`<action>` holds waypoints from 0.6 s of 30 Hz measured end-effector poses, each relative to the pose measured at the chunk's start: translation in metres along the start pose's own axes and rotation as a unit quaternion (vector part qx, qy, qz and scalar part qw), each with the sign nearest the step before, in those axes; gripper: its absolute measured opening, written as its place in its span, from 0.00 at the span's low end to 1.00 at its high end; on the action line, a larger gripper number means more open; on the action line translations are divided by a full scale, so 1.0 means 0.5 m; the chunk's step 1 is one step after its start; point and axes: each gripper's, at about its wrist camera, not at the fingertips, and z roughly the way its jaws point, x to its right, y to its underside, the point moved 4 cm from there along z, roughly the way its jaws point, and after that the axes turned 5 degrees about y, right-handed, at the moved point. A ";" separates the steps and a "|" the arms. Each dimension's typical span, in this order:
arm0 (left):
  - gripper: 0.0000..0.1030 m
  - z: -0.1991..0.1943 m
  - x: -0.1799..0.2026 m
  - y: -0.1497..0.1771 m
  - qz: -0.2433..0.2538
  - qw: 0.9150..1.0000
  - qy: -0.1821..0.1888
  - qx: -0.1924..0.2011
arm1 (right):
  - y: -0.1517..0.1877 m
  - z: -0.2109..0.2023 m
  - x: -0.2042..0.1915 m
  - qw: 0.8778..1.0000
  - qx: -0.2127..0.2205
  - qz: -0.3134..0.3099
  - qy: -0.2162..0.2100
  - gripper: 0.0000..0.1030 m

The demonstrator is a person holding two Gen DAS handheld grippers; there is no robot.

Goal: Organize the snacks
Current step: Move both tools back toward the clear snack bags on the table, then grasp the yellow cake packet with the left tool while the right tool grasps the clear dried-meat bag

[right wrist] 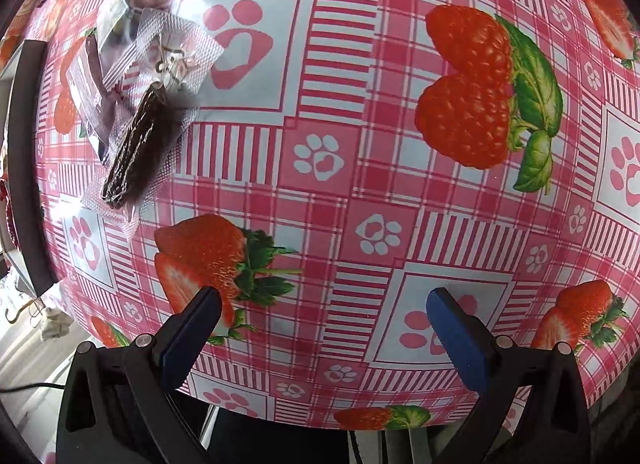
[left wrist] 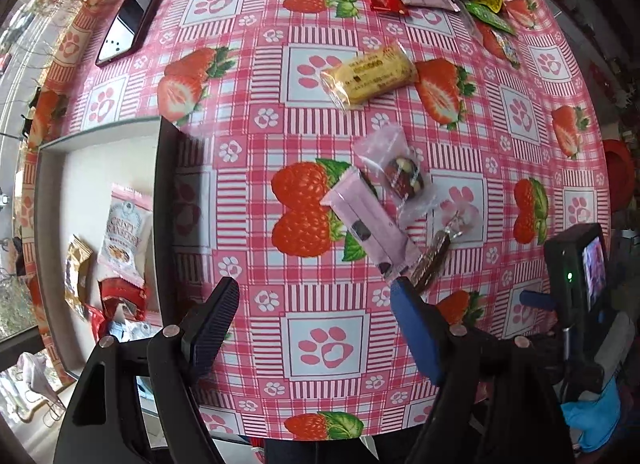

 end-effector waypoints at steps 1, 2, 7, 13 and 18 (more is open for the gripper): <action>0.79 -0.001 -0.002 -0.011 0.001 1.000 0.000 0.002 | 0.007 0.000 0.001 1.000 -0.001 0.000 0.003 1.00; 0.79 -0.002 -0.003 -0.027 0.002 1.000 0.001 0.005 | 0.010 0.000 0.003 1.000 -0.001 0.000 0.008 1.00; 0.79 0.039 0.006 -0.107 0.009 1.000 0.007 0.016 | 0.019 -0.007 -0.010 0.999 0.007 -0.007 0.041 1.00; 0.79 0.094 0.099 -0.191 0.173 0.983 -0.053 0.031 | 0.037 -0.016 -0.016 0.999 0.022 -0.017 0.044 1.00; 0.79 0.147 0.139 -0.264 0.201 0.978 -0.044 0.027 | 0.058 -0.026 -0.028 0.998 0.037 -0.010 0.044 1.00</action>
